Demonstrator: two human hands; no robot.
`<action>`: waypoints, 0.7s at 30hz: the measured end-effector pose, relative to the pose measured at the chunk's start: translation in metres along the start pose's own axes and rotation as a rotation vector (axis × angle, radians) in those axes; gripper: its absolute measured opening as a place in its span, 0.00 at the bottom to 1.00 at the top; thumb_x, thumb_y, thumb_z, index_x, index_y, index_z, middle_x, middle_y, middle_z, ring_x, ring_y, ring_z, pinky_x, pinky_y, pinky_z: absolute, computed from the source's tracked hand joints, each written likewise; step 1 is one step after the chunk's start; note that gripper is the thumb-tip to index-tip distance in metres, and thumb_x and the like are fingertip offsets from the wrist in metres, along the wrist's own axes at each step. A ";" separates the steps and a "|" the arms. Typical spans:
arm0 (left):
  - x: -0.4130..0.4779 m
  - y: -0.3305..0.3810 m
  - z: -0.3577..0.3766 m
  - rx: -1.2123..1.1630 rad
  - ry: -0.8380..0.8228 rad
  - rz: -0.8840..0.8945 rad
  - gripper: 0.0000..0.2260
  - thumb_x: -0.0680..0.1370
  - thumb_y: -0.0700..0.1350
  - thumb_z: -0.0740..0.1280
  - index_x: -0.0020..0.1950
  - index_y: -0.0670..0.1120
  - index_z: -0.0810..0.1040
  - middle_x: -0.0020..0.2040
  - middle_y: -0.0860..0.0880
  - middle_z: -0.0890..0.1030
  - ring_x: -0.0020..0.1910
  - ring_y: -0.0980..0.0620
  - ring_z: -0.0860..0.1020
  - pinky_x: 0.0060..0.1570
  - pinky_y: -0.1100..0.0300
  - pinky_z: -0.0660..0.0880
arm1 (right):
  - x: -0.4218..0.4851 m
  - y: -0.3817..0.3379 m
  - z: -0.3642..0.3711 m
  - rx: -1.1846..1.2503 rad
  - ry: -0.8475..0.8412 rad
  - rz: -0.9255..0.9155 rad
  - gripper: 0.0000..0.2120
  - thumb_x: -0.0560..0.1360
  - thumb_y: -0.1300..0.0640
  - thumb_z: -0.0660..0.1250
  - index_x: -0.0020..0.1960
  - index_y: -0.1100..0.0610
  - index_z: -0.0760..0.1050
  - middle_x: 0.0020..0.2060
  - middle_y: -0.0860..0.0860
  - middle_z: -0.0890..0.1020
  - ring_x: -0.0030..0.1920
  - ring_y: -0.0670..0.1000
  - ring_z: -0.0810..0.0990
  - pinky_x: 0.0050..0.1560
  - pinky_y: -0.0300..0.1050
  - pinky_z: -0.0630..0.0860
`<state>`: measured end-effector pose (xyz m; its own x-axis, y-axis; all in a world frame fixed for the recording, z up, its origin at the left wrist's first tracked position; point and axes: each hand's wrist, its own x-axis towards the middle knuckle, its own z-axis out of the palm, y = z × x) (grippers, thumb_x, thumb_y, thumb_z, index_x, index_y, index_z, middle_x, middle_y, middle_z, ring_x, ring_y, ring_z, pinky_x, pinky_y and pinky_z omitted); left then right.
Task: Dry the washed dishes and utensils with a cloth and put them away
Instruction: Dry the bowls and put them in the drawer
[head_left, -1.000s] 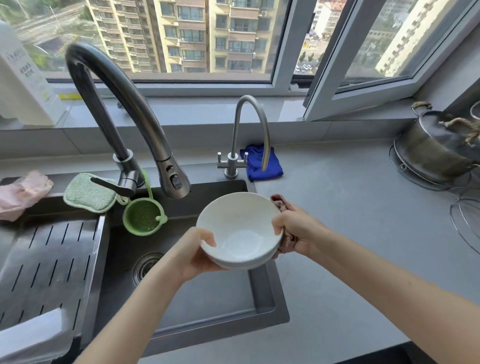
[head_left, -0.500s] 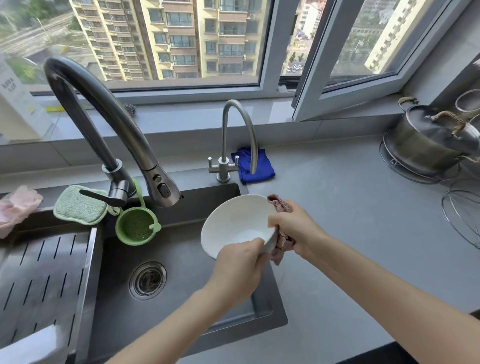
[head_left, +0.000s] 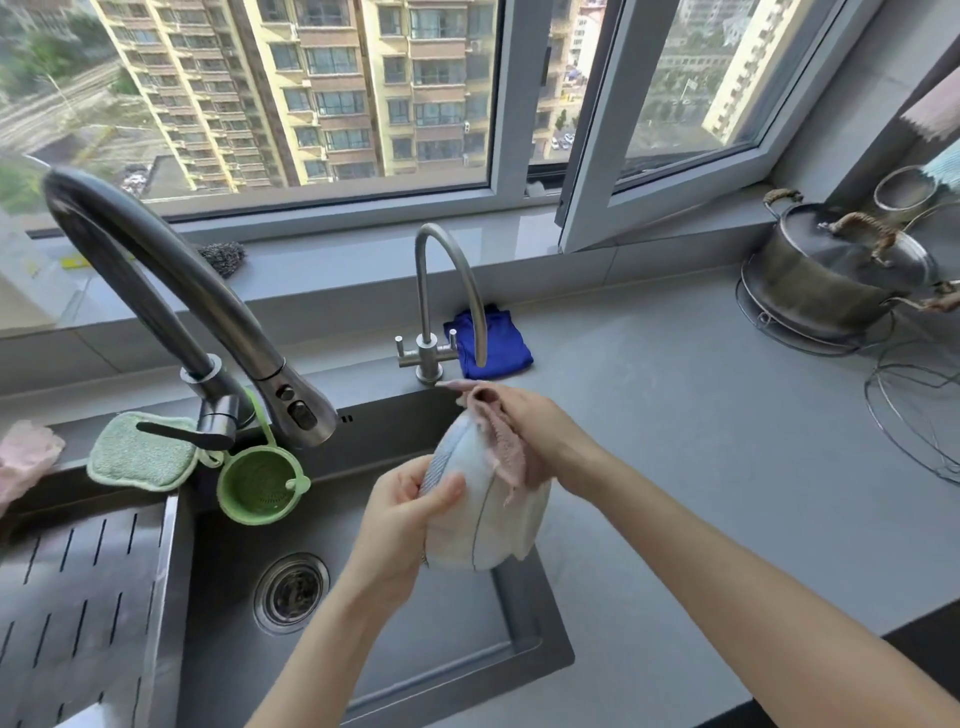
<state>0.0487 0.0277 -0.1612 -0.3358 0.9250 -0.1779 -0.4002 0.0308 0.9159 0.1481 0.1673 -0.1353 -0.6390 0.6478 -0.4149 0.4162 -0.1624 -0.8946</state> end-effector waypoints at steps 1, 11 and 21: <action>0.001 0.002 -0.004 -0.030 0.005 0.003 0.14 0.70 0.42 0.68 0.50 0.33 0.80 0.44 0.38 0.83 0.41 0.45 0.81 0.38 0.57 0.78 | 0.003 0.000 -0.006 0.115 -0.048 0.023 0.16 0.81 0.46 0.54 0.62 0.43 0.77 0.62 0.50 0.79 0.60 0.52 0.78 0.63 0.49 0.73; 0.031 0.015 -0.004 -0.678 0.415 -0.149 0.09 0.80 0.42 0.59 0.50 0.41 0.77 0.42 0.46 0.85 0.43 0.50 0.83 0.53 0.48 0.74 | -0.011 0.041 0.009 0.740 0.114 -0.091 0.16 0.81 0.47 0.56 0.68 0.43 0.73 0.44 0.42 0.79 0.34 0.39 0.76 0.33 0.31 0.74; 0.027 0.018 0.012 -0.822 0.357 -0.327 0.16 0.81 0.47 0.57 0.53 0.35 0.76 0.43 0.36 0.83 0.45 0.40 0.81 0.50 0.41 0.76 | -0.037 0.014 0.029 -0.210 0.618 -0.318 0.28 0.67 0.28 0.57 0.66 0.32 0.67 0.60 0.37 0.76 0.61 0.47 0.74 0.61 0.52 0.73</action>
<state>0.0431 0.0579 -0.1454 -0.2871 0.7435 -0.6040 -0.9489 -0.1344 0.2856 0.1587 0.1193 -0.1377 -0.2929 0.9523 0.0853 0.4262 0.2099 -0.8799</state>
